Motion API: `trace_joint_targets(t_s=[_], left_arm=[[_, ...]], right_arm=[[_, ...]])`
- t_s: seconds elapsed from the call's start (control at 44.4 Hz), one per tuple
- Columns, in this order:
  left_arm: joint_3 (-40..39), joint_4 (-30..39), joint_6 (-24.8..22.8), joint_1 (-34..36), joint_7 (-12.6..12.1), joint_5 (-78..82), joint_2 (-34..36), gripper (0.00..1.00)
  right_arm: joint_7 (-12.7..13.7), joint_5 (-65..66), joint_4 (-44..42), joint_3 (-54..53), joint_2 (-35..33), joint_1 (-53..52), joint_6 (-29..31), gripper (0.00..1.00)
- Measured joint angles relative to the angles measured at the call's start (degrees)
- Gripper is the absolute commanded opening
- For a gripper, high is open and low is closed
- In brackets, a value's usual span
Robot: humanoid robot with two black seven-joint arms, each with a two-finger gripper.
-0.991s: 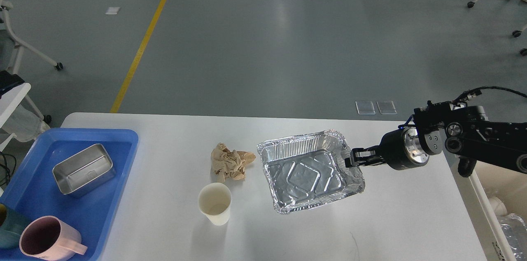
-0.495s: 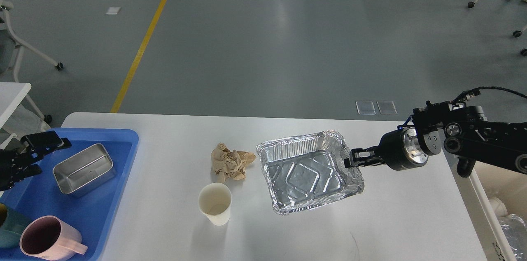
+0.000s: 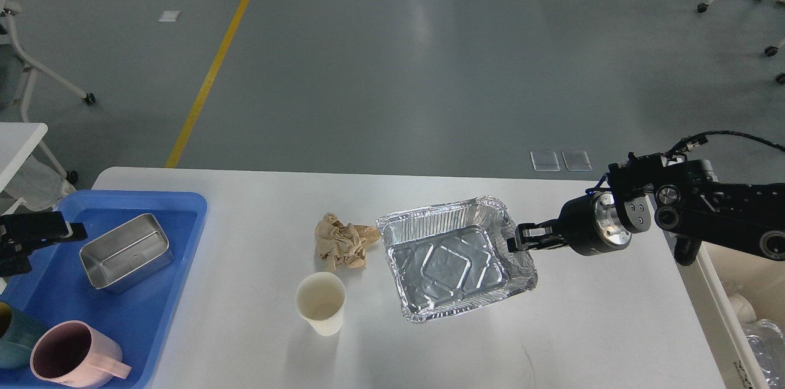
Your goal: Tidy desktop
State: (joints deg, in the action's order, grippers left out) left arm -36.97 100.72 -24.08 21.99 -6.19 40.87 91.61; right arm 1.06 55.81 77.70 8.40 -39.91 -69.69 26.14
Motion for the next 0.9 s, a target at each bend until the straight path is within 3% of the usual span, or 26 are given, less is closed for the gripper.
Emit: trace_joint_targets(t_s=[0.36, 0.585, 0.63, 0.788, 0.901], left_arm=[[-1.31, -1.06, 0.35, 2.26, -0.62, 0.24, -5.91, 0.98], [-0.51, -6.84, 2.82, 1.86, -1.06, 8.51, -18.81, 0.98], [-0.23, -8.59, 3.68, 1.63, -1.69, 10.57, -22.03, 0.98], [2.79, -15.72, 5.26, 2.11, -7.66, 15.97, -36.23, 0.98], [3.46, -16.96, 6.09, 2.39, -9.49, 18.18, -41.66, 0.98]], right_arm=[[0.02, 0.07, -0.10, 0.22, -0.24, -0.01, 0.03, 0.00], [0.08, 0.10, -0.16, 0.67, -0.32, -0.01, 0.05, 0.00], [0.09, 0.18, -0.25, 0.84, -0.27, 0.02, 0.04, 0.00], [0.09, 0.33, -0.81, 1.31, -0.13, 0.29, -0.03, 0.00], [0.09, 0.33, -0.90, 1.64, -0.14, 0.29, -0.05, 0.00]])
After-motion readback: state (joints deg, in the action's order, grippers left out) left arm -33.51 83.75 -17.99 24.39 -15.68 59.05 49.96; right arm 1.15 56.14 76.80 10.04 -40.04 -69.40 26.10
